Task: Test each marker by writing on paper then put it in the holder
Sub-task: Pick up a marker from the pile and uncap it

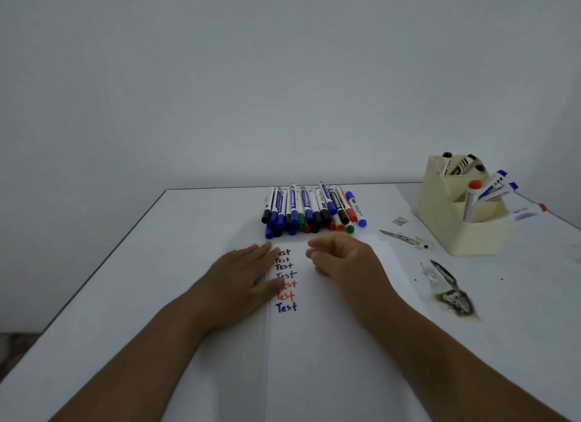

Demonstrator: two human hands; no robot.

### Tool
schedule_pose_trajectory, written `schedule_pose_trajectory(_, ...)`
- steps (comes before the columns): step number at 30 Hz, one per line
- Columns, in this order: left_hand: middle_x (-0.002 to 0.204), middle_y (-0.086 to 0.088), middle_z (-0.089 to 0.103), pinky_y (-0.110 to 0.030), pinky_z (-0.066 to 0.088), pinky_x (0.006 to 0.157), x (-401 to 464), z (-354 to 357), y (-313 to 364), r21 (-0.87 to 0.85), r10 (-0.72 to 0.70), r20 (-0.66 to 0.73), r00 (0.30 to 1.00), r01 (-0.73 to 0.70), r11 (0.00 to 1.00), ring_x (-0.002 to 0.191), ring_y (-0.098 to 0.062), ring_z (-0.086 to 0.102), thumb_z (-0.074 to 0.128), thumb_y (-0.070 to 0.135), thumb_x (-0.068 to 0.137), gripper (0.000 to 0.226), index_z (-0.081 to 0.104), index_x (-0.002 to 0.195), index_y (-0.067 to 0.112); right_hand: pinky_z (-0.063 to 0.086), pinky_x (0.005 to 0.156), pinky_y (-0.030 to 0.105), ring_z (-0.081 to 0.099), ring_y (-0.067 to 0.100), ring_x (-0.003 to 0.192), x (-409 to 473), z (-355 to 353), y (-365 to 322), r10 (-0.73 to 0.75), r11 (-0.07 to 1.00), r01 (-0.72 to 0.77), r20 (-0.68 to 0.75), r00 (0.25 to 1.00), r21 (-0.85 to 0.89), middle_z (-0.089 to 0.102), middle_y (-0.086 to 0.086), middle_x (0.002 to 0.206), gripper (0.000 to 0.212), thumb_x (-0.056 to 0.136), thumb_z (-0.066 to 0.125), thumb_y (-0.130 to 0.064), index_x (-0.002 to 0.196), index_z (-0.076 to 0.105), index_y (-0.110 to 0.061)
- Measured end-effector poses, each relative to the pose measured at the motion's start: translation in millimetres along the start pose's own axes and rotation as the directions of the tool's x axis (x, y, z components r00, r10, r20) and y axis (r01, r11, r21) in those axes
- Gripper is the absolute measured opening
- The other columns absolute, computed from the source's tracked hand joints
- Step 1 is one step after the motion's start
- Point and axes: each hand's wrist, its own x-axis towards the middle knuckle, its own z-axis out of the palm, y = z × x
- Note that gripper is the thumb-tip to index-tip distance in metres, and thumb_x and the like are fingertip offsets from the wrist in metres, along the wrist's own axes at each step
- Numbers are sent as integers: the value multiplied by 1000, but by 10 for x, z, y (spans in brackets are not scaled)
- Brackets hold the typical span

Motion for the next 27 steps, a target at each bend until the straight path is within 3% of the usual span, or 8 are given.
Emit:
schedule_pose_trajectory(3,164,23,3,-29,6,124,2,-20,11,-32,-32,6,999,32,999,150,2,2,21,83,84,86,9,158,41,60,88,31,73,17,94,15,-45,27,85,979,-81,-15,996,185,77,-3,93,15,96,65,-14,103,71,-26)
schedule_pose_trajectory(6,164,22,8,-28,8,123,-8,-42,35,-63,-69,1,998,69,996,150,0,7,37,72,93,76,15,158,40,60,88,32,74,17,93,41,-62,60,120,966,-116,-4,993,231,78,-2,92,15,96,65,-13,105,71,-23)
schedule_pose_trajectory(9,157,20,31,-18,22,111,-17,-81,68,-283,-170,-67,983,145,948,143,-2,28,52,56,96,65,30,155,37,60,89,33,73,17,93,62,-58,81,114,969,-113,11,993,218,77,-1,93,15,96,65,-13,105,71,-23)
schedule_pose_trajectory(13,134,19,59,-11,40,87,78,-123,46,-565,-337,-177,925,185,804,117,2,55,59,43,97,49,50,144,35,59,90,32,72,18,95,77,-57,79,119,969,-123,33,992,214,76,-1,97,13,95,66,-15,104,69,-24)
schedule_pose_trajectory(16,117,22,63,-9,39,74,211,-223,-21,-541,-382,-249,890,200,817,100,6,57,59,39,97,41,53,137,42,59,92,34,71,17,95,77,-47,71,110,973,-117,48,993,200,75,-1,98,13,95,66,-16,103,68,-26)
schedule_pose_trajectory(19,114,18,65,-13,45,68,388,-377,-54,-562,-413,-255,874,214,799,91,-5,64,59,37,98,37,54,133,47,59,92,36,70,18,94,72,-47,79,107,973,-117,59,992,199,75,-2,97,13,94,67,-17,102,69,-28)
schedule_pose_trajectory(23,107,12,68,-23,46,64,663,-509,-47,-645,-511,-191,838,285,709,80,-13,68,65,41,94,35,60,129,40,59,91,36,71,18,92,75,-56,95,109,971,-120,62,992,207,76,-3,94,12,94,68,-18,98,69,-29)
schedule_pose_trajectory(27,98,8,74,-20,43,55,863,-528,-39,-682,-570,-149,808,333,651,70,-11,66,69,38,91,31,66,122,31,59,91,33,70,16,91,96,-66,112,108,974,-119,65,992,192,75,-4,95,12,95,67,-19,99,68,-30)
